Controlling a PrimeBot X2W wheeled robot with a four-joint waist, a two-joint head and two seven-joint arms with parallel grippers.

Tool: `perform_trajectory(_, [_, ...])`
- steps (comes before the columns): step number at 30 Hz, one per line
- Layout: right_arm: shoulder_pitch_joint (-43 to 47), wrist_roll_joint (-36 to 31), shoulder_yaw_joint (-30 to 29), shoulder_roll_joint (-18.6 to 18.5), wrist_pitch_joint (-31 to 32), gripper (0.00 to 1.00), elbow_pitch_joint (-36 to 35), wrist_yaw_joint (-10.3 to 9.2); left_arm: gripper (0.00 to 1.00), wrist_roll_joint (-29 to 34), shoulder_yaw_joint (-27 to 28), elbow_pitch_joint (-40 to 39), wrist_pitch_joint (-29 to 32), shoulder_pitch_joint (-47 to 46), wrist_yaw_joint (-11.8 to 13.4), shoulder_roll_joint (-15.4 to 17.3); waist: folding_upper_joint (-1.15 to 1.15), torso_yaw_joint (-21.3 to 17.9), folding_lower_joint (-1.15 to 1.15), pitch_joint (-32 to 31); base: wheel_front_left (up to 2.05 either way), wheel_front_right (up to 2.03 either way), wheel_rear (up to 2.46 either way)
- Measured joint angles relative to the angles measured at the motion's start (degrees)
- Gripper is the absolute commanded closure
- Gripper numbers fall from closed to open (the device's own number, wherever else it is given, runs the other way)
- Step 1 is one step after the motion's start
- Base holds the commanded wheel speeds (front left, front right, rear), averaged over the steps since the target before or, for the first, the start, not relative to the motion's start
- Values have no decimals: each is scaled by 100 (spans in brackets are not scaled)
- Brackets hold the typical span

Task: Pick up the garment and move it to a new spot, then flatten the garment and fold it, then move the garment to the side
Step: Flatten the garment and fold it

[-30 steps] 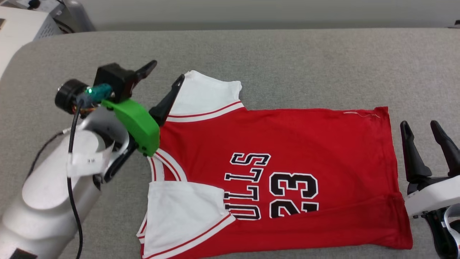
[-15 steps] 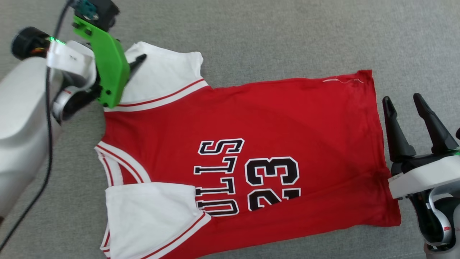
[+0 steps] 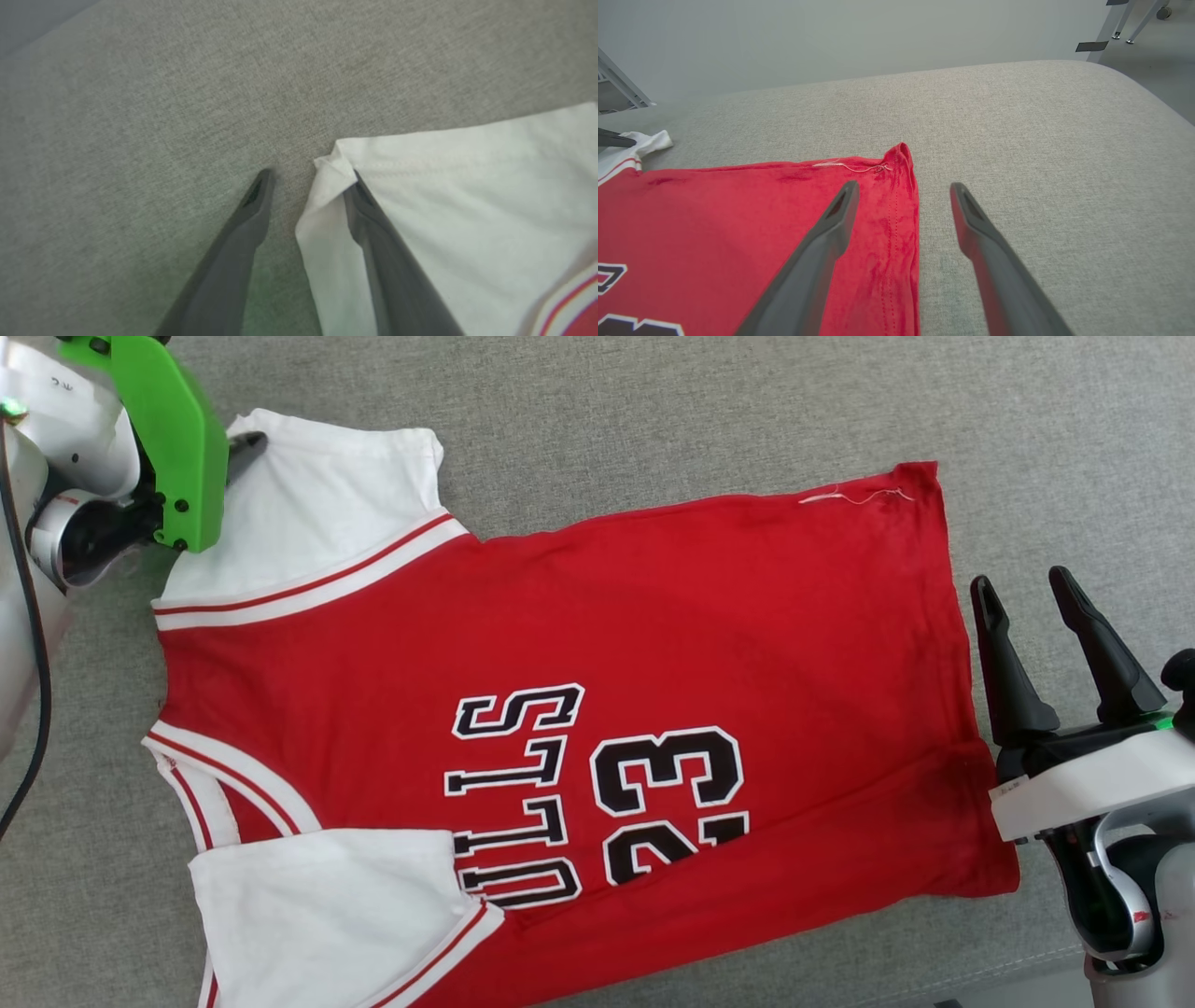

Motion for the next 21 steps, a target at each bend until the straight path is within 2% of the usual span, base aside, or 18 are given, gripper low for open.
perform_trajectory(4, [-9, 0, -9, -25, 1, 0, 68, 0, 100, -293, -100, 4, -1, -12, 0, -45, 0, 34, 0, -33, 0, 0, 0])
perform_trajectory(12, [-30, 13, 7, -191, 276, 0, 186, 0, 100, -474, -396, 78, -720, 224, 0, -104, 0, 139, 0, -352, 0, 0, 0])
perform_trajectory(18, [-26, 11, 15, -581, 980, 0, 196, 0, 100, -549, -403, -102, -1374, 349, 0, -37, 0, 290, 0, -725, 0, 0, 0])
perform_trajectory(21, [-34, 20, 59, -860, 1625, 0, 198, 0, 100, -549, -408, -290, -1529, 384, -1, 26, 0, 438, 0, -875, 0, 0, 0])
